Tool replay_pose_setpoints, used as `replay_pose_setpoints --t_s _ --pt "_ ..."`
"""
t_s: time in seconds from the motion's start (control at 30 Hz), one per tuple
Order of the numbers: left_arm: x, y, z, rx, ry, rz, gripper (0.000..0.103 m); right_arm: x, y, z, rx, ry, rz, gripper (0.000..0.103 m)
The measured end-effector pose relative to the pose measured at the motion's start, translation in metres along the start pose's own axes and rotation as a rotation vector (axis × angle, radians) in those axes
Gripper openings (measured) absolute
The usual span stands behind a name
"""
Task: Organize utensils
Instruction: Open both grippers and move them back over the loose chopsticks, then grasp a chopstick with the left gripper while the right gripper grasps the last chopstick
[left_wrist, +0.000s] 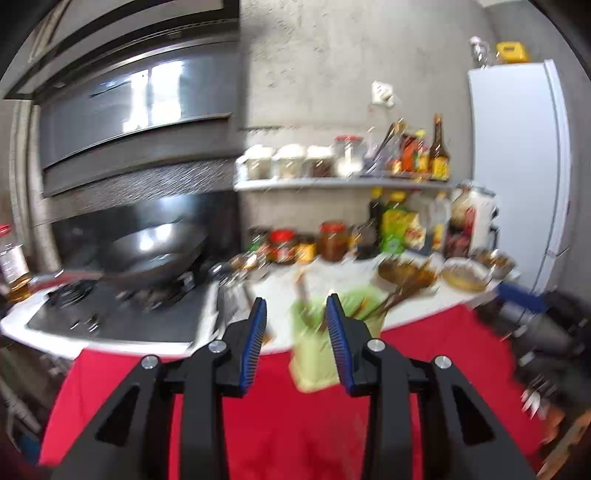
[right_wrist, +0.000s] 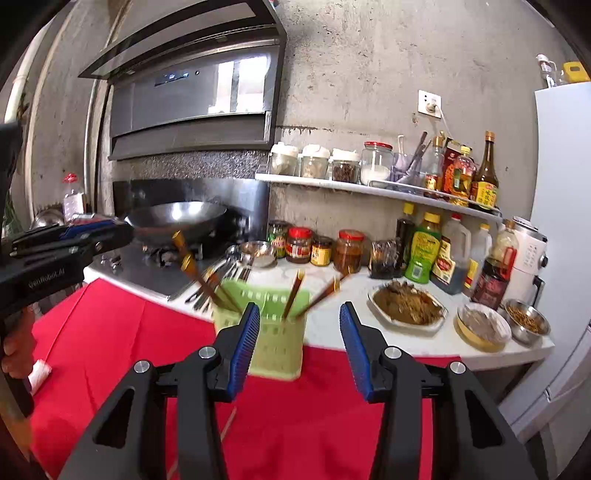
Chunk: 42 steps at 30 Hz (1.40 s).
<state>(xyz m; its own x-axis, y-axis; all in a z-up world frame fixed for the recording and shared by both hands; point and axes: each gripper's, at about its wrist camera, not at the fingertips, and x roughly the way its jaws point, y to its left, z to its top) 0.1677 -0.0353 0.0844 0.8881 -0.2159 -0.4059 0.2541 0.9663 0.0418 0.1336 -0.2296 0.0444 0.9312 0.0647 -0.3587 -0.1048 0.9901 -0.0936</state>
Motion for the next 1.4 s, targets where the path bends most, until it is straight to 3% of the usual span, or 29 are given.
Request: replay_pose_setpoints --t_s 0.3,0.43,0.47,0.53,0.63,0.87,1.07,1.13,1.4 --pt "-0.041 0.034 -0.116 -0.031 0.193 0.142 0.033 -0.045 0.021 -0.081 -0.008 0.115 0.03 0.047" --pt "-0.045 0.045 -0.165 -0.091 0.302 0.131 0.033 -0.045 0.038 -0.125 0.023 0.214 0.07 0.045" --pt "-0.046 0.045 -0.172 -0.102 0.316 0.122 0.033 -0.043 0.044 -0.138 0.031 0.244 0.088 0.043" --pt "-0.044 0.045 -0.188 -0.12 0.345 0.119 0.033 -0.039 0.055 -0.155 0.031 0.294 0.11 0.029" --pt "-0.047 0.041 -0.199 -0.125 0.357 0.098 0.033 -0.036 0.072 -0.177 0.03 0.352 0.15 0.016" --pt "-0.046 0.021 -0.212 -0.11 0.374 0.054 0.033 -0.028 0.101 -0.197 0.034 0.423 0.221 0.017" --pt "-0.045 0.006 -0.214 -0.086 0.378 0.027 0.033 -0.022 0.11 -0.202 0.002 0.43 0.178 0.017" --pt "-0.044 0.0 -0.213 -0.074 0.379 0.009 0.033 -0.024 0.108 -0.203 -0.01 0.428 0.174 0.011" --pt "-0.036 -0.024 -0.214 -0.051 0.397 -0.077 0.033 -0.035 0.067 -0.21 0.02 0.431 0.075 0.007"
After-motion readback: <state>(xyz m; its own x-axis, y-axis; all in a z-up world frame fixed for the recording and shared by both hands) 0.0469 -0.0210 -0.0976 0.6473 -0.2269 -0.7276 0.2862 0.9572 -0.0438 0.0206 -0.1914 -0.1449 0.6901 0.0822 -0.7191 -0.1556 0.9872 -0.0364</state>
